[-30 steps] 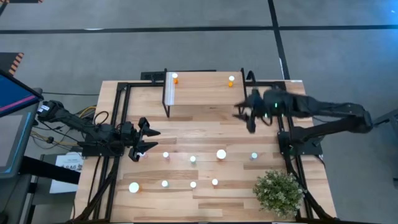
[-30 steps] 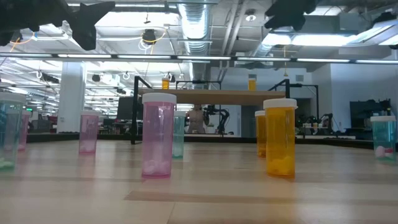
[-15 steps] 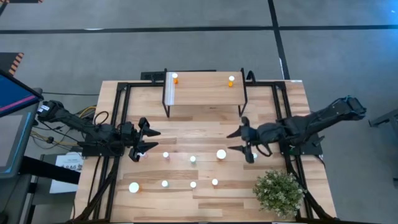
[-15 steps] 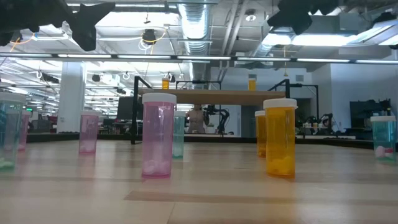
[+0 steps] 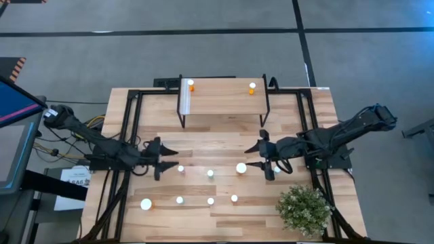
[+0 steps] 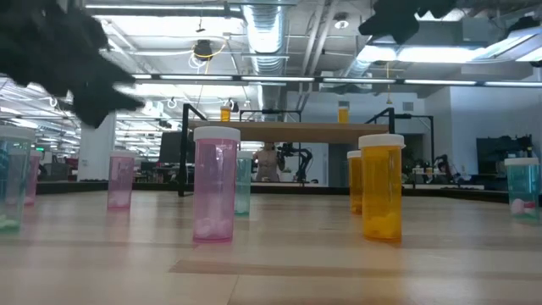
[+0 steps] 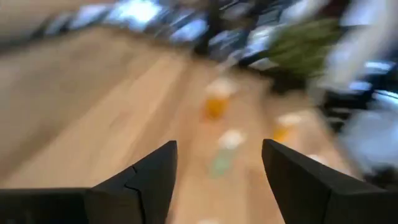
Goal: Pick and place medicine bottles onto shelf by color
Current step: Put the top large orange pill bottle on the shelf
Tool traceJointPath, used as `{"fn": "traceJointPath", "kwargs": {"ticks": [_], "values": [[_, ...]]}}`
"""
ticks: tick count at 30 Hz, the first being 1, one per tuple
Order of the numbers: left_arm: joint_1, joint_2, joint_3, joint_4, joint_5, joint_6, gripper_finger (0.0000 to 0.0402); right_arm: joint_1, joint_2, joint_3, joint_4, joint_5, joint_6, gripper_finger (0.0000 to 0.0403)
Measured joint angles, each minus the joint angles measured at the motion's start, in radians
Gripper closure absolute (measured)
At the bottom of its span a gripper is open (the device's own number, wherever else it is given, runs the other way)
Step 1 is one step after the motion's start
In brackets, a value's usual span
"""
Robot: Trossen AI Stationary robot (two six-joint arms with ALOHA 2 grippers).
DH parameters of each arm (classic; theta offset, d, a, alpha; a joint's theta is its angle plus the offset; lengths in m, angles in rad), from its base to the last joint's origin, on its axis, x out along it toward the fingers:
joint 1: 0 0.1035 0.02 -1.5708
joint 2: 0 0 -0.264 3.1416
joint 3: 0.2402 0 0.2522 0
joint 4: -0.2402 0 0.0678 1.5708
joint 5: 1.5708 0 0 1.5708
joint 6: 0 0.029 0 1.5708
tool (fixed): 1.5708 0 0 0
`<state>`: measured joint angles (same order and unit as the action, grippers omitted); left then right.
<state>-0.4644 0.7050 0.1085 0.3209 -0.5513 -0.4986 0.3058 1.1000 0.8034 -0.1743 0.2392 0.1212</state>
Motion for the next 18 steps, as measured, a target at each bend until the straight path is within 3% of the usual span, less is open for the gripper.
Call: {"fn": "traceJointPath", "kwargs": {"ticks": [4,18], "values": [[0.027,0.038,0.011,-0.015,-0.19,-0.221,0.017,0.0,0.0,0.017,0.012,0.0,-0.022,0.0168],[0.053,0.048,0.013,-0.09,-0.167,-0.193,0.0172,-0.008,0.01,0.022,0.016,-0.001,-0.05,0.0168]]}}
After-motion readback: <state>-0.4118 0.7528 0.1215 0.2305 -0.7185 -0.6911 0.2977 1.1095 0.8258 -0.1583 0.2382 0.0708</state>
